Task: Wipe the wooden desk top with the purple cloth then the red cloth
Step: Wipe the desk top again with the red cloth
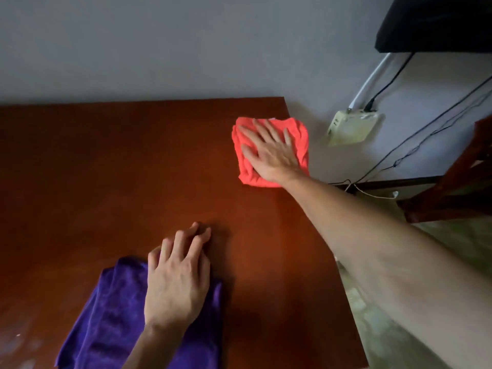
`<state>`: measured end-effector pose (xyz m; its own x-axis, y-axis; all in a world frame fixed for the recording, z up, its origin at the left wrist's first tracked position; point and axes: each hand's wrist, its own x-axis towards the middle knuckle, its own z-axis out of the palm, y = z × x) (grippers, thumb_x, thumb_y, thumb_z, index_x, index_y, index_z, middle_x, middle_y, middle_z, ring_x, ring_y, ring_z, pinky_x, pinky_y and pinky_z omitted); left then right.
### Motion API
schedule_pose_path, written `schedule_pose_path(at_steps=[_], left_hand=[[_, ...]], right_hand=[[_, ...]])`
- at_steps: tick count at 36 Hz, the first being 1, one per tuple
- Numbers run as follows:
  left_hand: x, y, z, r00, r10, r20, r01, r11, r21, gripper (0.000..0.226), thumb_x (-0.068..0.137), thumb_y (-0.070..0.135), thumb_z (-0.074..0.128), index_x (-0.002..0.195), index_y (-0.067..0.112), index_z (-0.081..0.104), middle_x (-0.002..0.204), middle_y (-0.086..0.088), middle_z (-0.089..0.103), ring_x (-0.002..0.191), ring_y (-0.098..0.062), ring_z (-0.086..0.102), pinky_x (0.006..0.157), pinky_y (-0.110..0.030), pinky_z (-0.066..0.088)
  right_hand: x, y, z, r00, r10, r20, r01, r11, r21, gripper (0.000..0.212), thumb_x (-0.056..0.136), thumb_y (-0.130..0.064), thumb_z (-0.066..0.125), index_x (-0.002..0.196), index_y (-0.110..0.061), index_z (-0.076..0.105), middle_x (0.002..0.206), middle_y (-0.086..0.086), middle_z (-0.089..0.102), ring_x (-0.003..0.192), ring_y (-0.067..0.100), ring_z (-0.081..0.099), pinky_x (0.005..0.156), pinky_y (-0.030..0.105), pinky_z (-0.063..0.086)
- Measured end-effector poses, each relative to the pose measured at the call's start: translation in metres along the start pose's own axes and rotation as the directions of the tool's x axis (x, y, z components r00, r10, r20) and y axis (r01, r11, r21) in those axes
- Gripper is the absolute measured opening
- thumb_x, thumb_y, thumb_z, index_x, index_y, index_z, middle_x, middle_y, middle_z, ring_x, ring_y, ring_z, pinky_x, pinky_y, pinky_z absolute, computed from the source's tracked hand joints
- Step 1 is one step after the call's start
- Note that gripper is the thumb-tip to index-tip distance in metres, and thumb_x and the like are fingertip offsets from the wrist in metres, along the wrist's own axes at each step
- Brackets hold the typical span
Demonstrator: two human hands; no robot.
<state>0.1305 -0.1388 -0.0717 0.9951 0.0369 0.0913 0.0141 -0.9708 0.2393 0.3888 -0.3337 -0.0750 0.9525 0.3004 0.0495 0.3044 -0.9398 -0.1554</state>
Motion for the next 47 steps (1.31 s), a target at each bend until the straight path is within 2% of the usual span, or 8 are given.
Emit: schedule_pose_path(at_steps=[7, 15, 24, 28, 31, 37, 42, 47], left_hand=[[0.000, -0.003, 0.000, 1.000, -0.001, 0.025, 0.002, 1.000, -0.012, 0.051, 0.089, 0.033, 0.042, 0.138, 0.033, 0.053, 0.141, 0.008, 0.048, 0.110, -0.019, 0.051, 0.092, -0.042, 0.043], [-0.001, -0.001, -0.002, 1.000, 0.010, 0.012, -0.010, 1.000, -0.018, 0.050, 0.089, 0.033, 0.040, 0.136, 0.032, 0.054, 0.137, 0.008, 0.050, 0.106, -0.020, 0.052, 0.088, -0.042, 0.043], [-0.002, 0.003, -0.006, 0.998, 0.012, -0.063, -0.016, 0.998, -0.064, 0.039, 0.091, 0.032, 0.039, 0.125, 0.030, 0.058, 0.126, 0.005, 0.054, 0.104, -0.022, 0.053, 0.086, -0.043, 0.043], [-0.005, -0.002, -0.009, 0.973, -0.146, -0.178, 0.102, 0.967, -0.235, 0.014, 0.089, 0.024, 0.046, 0.101, 0.023, 0.054, 0.104, -0.002, 0.051, 0.092, -0.028, 0.050, 0.077, -0.044, 0.040], [-0.013, -0.019, -0.022, 0.948, -0.241, -0.207, 0.182, 0.946, -0.267, 0.017, 0.084, 0.024, 0.047, 0.097, 0.019, 0.058, 0.102, -0.007, 0.052, 0.091, -0.033, 0.052, 0.076, -0.045, 0.041], [-0.029, -0.098, -0.057, 0.970, -0.178, -0.166, 0.173, 0.984, -0.047, 0.026, 0.088, 0.030, 0.049, 0.108, 0.021, 0.061, 0.107, -0.008, 0.051, 0.094, -0.033, 0.051, 0.077, -0.047, 0.042], [-0.017, -0.164, -0.074, 0.973, -0.225, -0.056, 0.225, 0.974, -0.010, 0.029, 0.098, 0.035, 0.050, 0.124, 0.028, 0.059, 0.121, -0.006, 0.051, 0.106, -0.031, 0.051, 0.090, -0.052, 0.039], [0.005, -0.192, -0.063, 0.991, -0.127, 0.043, 0.127, 0.992, -0.010, 0.044, 0.101, 0.042, 0.039, 0.141, 0.027, 0.048, 0.135, -0.004, 0.048, 0.119, -0.027, 0.051, 0.102, -0.051, 0.037]], right_hand=[[0.098, 0.012, -0.004, 0.995, 0.095, 0.019, -0.095, 0.995, 0.032, 0.054, 0.104, -0.058, 0.028, 0.157, -0.046, 0.025, 0.169, -0.012, 0.019, 0.156, 0.019, 0.012, 0.120, 0.066, 0.007], [0.098, 0.010, -0.009, 0.987, 0.147, 0.063, -0.149, 0.989, 0.025, 0.057, 0.104, -0.062, 0.017, 0.159, -0.047, 0.014, 0.170, -0.015, 0.008, 0.158, 0.017, 0.001, 0.112, 0.078, -0.008], [-0.030, -0.068, -0.003, 1.000, 0.008, 0.027, -0.010, 0.998, 0.054, 0.065, 0.105, -0.053, 0.024, 0.163, -0.032, 0.003, 0.170, -0.013, 0.009, 0.157, 0.015, 0.000, 0.118, 0.070, -0.007], [-0.110, -0.113, 0.010, 0.999, -0.034, -0.020, 0.034, 0.999, 0.016, 0.066, 0.101, -0.056, 0.019, 0.162, -0.031, 0.018, 0.170, -0.010, 0.014, 0.157, 0.014, 0.005, 0.119, 0.069, 0.000], [-0.158, -0.137, 0.016, 0.998, -0.058, -0.028, 0.059, 0.998, 0.031, 0.069, 0.098, -0.057, 0.017, 0.162, -0.031, 0.022, 0.170, -0.007, 0.017, 0.157, 0.017, 0.009, 0.118, 0.070, 0.004], [-0.177, -0.150, 0.005, 0.996, 0.035, 0.079, -0.039, 0.998, 0.042, 0.071, 0.093, -0.063, 0.001, 0.161, -0.043, 0.004, 0.170, 0.004, 0.013, 0.157, 0.024, 0.010, 0.123, 0.060, -0.004], [-0.174, -0.147, 0.016, 0.999, 0.050, 0.019, -0.050, 0.999, 0.005, 0.064, 0.097, -0.064, 0.008, 0.160, -0.048, 0.005, 0.170, -0.005, 0.018, 0.157, 0.017, 0.006, 0.124, 0.057, -0.001], [-0.156, -0.138, 0.018, 1.000, -0.008, -0.009, 0.008, 1.000, -0.027, 0.063, 0.099, -0.064, 0.011, 0.160, -0.047, 0.007, 0.170, -0.007, 0.017, 0.157, 0.015, 0.005, 0.125, 0.054, 0.002]])
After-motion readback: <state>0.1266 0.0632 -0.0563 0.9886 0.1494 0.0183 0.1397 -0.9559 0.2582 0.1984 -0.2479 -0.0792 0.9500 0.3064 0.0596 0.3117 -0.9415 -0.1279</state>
